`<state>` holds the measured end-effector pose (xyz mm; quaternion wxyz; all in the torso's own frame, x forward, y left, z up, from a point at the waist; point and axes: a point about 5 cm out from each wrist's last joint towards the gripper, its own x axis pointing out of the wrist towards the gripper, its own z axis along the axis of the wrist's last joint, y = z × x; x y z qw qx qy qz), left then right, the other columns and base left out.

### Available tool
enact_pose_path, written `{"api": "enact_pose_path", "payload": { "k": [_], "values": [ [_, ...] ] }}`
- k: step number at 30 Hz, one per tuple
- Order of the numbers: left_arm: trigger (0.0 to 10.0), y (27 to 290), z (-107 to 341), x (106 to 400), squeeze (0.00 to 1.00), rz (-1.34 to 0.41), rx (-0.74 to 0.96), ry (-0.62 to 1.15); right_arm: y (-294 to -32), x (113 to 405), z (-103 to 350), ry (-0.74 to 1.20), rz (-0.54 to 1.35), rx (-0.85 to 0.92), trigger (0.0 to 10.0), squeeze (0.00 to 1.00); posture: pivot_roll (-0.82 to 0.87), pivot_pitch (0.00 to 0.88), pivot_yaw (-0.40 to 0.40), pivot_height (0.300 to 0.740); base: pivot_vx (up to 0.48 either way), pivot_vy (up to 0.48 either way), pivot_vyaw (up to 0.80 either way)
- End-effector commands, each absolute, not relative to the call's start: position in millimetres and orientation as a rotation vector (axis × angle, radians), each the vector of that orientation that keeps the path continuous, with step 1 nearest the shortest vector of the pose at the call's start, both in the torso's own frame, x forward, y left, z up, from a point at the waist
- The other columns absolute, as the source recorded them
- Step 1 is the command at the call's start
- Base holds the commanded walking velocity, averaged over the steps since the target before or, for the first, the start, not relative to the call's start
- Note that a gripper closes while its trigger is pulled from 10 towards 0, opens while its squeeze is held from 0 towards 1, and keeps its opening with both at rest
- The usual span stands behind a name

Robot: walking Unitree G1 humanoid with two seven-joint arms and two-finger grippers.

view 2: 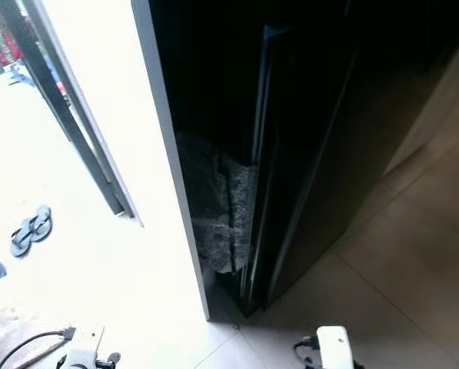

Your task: Restocking fridge

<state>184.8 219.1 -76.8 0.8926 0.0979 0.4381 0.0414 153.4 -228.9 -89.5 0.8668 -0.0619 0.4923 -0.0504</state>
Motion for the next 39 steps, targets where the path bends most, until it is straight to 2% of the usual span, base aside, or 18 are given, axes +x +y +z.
{"api": "enact_pose_path", "payload": {
  "k": [1, 10, 28, 35, 39],
  "values": [
    [10.0, 220, -79, 181, 0.00, 0.087, 0.206, 0.937, -228, 147, -92, 1.051, -0.097, -0.131, 10.0, 0.00, 0.02, 0.093, -0.002, 0.740, 0.000, 0.000, 0.80],
    [10.0, 221, -79, 181, 0.00, 0.090, 0.203, 0.937, -217, 137, -98, 1.080, -0.045, -0.143, 10.0, 0.00, 0.02, 0.083, -0.002, 0.740, 0.000, 0.000, 0.80],
    [10.0, 220, -79, 181, 0.00, 0.080, 0.202, 0.929, -220, 140, -96, 1.074, -0.056, -0.115, 10.0, 0.00, 0.02, 0.045, -0.001, 0.740, 0.000, 0.000, 0.80],
    [10.0, 220, -79, 181, 0.00, 0.078, 0.201, 0.925, -221, 139, -97, 1.078, -0.054, -0.111, 10.0, 0.00, 0.02, 0.039, -0.001, 0.740, 0.000, 0.000, 0.60],
    [10.0, 219, -79, 181, 0.00, 0.074, 0.203, 0.926, -222, 139, -97, 1.076, -0.070, -0.085, 10.0, 0.00, 0.01, 0.034, 0.000, 0.740, 0.000, 0.000, 0.00]
  ]
}}
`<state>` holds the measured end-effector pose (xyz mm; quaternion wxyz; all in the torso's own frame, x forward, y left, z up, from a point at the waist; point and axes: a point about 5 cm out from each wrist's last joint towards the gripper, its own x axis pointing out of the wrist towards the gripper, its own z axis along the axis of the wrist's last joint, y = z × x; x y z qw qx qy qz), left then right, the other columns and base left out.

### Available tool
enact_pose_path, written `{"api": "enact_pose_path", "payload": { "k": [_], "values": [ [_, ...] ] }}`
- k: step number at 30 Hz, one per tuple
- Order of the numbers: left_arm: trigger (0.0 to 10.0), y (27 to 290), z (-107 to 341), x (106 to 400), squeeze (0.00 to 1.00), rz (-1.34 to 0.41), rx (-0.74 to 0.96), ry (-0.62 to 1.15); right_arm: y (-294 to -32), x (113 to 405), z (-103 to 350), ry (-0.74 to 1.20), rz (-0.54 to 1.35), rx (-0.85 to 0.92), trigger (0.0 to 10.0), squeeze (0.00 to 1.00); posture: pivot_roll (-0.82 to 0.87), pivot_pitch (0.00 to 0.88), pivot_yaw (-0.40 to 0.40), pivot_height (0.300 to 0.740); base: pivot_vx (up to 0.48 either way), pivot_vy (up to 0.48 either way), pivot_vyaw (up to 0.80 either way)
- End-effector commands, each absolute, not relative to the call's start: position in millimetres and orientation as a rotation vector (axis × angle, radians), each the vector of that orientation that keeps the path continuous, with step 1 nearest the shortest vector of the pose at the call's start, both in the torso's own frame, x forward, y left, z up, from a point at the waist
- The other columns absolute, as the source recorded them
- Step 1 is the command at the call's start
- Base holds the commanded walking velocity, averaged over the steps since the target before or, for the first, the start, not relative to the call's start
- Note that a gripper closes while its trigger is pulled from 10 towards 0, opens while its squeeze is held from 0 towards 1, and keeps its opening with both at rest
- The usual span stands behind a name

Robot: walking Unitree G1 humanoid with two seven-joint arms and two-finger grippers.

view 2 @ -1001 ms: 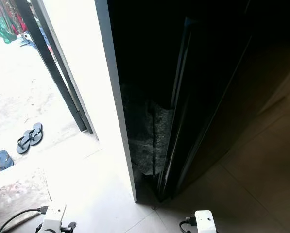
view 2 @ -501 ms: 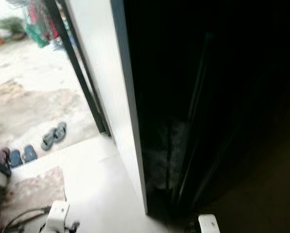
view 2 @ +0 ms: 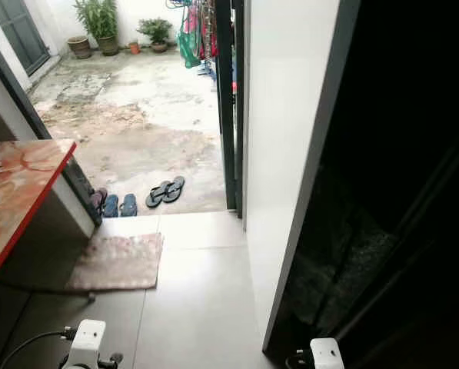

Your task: Restocking fridge

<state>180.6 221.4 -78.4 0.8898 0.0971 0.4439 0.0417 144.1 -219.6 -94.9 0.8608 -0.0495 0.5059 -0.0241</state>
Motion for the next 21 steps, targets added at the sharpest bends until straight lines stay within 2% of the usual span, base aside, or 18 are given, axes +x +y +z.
{"api": "enact_pose_path", "payload": {
  "k": [1, 21],
  "values": [
    [10.0, 219.4, -78.5, 181.8, 0.00, 0.072, 0.203, 0.926, -223.0, 138.9, -96.2, 1.076, -0.076, -0.082, 10.0, 0.00, 0.02, 0.035, 0.000, 0.740, 0.000, 0.000, 0.00],
    [10.0, 219.6, -77.9, 183.0, 0.00, 0.074, 0.192, 0.923, -224.2, 139.8, -95.7, 1.074, -0.095, -0.059, 10.0, 0.00, 0.02, 0.058, 0.003, 0.740, 0.000, 0.000, 0.00]
  ]
}}
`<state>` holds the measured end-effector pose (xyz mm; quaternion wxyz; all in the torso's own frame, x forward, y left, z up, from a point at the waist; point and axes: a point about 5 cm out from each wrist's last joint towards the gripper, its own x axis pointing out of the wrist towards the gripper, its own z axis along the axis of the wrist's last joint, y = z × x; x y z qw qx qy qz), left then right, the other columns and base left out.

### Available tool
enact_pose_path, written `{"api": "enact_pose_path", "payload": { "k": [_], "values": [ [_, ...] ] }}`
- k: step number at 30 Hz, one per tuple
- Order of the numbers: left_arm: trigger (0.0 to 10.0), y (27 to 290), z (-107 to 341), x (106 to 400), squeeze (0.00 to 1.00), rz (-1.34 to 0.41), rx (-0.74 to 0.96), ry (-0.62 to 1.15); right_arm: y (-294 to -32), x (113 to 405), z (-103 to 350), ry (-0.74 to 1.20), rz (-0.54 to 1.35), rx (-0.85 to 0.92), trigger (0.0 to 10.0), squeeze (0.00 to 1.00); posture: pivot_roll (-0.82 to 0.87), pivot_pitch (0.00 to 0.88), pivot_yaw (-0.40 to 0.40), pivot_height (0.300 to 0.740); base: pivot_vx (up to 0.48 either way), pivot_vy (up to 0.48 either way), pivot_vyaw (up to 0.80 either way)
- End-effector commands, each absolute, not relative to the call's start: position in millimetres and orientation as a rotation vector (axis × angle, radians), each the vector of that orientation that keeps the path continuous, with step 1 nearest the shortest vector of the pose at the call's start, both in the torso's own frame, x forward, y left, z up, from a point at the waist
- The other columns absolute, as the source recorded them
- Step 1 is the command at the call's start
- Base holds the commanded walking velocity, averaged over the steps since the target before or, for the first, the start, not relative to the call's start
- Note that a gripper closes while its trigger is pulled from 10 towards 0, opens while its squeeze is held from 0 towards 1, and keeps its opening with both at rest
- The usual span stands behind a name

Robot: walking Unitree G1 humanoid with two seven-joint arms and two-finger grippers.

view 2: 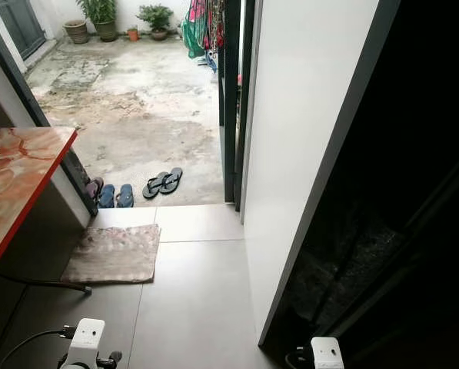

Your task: Restocking fridge

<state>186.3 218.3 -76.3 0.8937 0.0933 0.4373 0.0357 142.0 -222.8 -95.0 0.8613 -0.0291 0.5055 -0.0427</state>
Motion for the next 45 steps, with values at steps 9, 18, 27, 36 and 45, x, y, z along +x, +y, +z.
{"api": "enact_pose_path", "payload": {
  "k": [9, 18, 27, 36, 45],
  "values": [
    [10.0, 220.5, -78.2, 182.1, 0.00, 0.074, 0.200, 0.929, -223.6, 139.0, -96.1, 1.076, -0.090, -0.061, 10.0, 0.00, 0.02, 0.052, 0.005, 0.740, -0.217, 0.000, 0.00],
    [10.0, 220.8, -78.2, 181.9, 0.00, 0.074, 0.204, 0.929, -223.4, 139.1, -96.1, 1.079, -0.073, -0.066, 10.0, 0.00, 0.03, 0.066, 0.007, 0.740, -0.213, 0.000, 0.00],
    [10.0, 220.8, -78.4, 181.8, 0.00, 0.074, 0.209, 0.936, -223.4, 140.0, -95.7, 1.074, -0.066, -0.073, 10.0, 0.00, 0.03, 0.063, 0.005, 0.740, 0.000, 0.000, 0.05],
    [10.0, 220.4, -78.3, 182.1, 0.00, 0.076, 0.206, 0.934, -223.8, 140.9, -95.2, 1.068, -0.060, -0.080, 10.0, 0.00, 0.03, 0.060, 0.006, 0.740, 0.000, 0.000, 0.76],
    [10.0, 220.4, -78.0, 182.8, 0.00, 0.079, 0.203, 0.932, -223.6, 141.7, -94.9, 1.068, -0.057, -0.082, 10.0, 0.00, 0.03, 0.073, 0.008, 0.740, 0.000, 0.000, 0.80]
  ]
}}
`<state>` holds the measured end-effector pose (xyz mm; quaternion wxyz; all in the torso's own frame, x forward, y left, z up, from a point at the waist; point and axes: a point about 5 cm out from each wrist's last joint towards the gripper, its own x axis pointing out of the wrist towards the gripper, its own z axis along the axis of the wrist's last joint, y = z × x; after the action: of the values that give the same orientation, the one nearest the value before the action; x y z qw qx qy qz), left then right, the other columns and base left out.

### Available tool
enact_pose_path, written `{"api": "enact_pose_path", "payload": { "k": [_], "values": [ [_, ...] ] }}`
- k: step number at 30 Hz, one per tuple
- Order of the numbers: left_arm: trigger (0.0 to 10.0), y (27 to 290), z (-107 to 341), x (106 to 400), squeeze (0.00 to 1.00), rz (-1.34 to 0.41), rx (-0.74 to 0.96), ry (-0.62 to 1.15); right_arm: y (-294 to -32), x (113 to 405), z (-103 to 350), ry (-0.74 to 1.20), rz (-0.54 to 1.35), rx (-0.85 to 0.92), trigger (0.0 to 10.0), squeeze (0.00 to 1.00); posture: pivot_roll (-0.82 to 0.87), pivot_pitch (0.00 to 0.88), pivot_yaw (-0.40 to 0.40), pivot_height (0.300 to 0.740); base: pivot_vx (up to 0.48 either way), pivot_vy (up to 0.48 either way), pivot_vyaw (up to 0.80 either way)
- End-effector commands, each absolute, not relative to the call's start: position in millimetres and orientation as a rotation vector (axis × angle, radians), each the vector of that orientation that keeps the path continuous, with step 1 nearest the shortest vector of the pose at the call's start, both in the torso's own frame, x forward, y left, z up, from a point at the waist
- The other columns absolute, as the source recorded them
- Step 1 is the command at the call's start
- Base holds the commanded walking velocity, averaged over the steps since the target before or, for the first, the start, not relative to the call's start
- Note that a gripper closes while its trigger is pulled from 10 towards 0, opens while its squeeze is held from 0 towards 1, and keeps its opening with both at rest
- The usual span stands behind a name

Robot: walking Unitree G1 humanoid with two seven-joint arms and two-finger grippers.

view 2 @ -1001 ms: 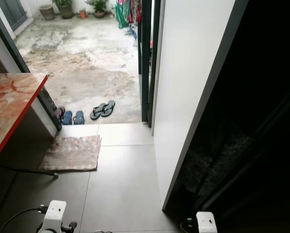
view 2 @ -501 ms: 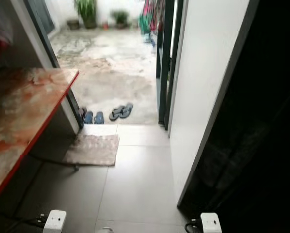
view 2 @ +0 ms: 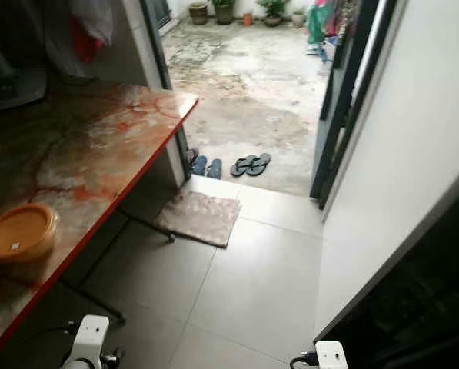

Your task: Restocking fridge

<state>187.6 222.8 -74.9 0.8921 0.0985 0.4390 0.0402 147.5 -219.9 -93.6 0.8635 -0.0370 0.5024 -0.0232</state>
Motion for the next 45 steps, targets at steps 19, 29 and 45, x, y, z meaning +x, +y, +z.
{"api": "enact_pose_path", "payload": {
  "k": [19, 29, 45],
  "values": [
    [10.0, 221, -78, 183, 0.00, 0.076, 0.199, 0.931, -223, 142, -95, 1.077, -0.029, -0.105, 10.0, 0.00, 0.03, 0.065, 0.010, 0.740, 0.000, 0.000, 0.80],
    [10.0, 221, -78, 183, 0.00, 0.084, 0.202, 0.928, -223, 142, -95, 1.079, -0.017, -0.113, 10.0, 0.00, 0.03, 0.068, 0.011, 0.740, 0.000, 0.000, 0.80],
    [10.0, 226, -68, 189, 0.00, 0.242, 0.210, 0.740, -222, 142, -95, 1.069, -0.033, -0.087, 10.0, 0.00, 0.03, 0.051, 0.016, 0.740, 0.000, 0.000, 0.30]
  ]
}}
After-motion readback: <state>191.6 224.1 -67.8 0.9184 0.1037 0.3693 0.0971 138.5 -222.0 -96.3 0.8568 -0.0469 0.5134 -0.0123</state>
